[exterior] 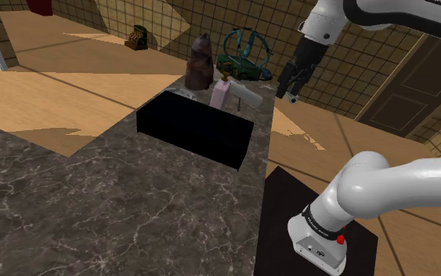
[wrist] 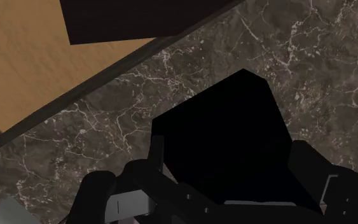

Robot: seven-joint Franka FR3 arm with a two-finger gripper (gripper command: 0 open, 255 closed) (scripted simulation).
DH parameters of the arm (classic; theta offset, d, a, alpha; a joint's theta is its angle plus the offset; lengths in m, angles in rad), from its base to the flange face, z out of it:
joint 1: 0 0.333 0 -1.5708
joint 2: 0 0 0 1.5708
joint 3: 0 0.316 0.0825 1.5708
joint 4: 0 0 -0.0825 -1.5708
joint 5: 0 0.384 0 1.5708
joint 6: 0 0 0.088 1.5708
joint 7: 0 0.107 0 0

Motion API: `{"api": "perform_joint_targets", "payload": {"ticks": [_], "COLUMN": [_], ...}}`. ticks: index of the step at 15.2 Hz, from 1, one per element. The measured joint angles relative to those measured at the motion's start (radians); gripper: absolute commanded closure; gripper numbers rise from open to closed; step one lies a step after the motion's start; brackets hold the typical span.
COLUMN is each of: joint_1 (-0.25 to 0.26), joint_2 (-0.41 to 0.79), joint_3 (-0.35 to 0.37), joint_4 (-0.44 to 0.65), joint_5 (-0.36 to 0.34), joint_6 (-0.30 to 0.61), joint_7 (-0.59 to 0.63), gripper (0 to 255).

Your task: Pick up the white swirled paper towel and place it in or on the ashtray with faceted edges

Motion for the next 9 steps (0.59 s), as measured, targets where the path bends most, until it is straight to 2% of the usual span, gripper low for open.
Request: {"api": "perform_joint_targets", "payload": {"ticks": [3,9], "joint_1": [-0.002,-0.009], "joint_2": [-0.006,0.023], "joint_3": [-0.026,-0.15], "joint_4": [-0.026,-0.112], "joint_5": [-0.022,-0.118], "joint_6": [0.03,0.194], "joint_7": [-0.046,-0.264], "gripper": [0,0]}}
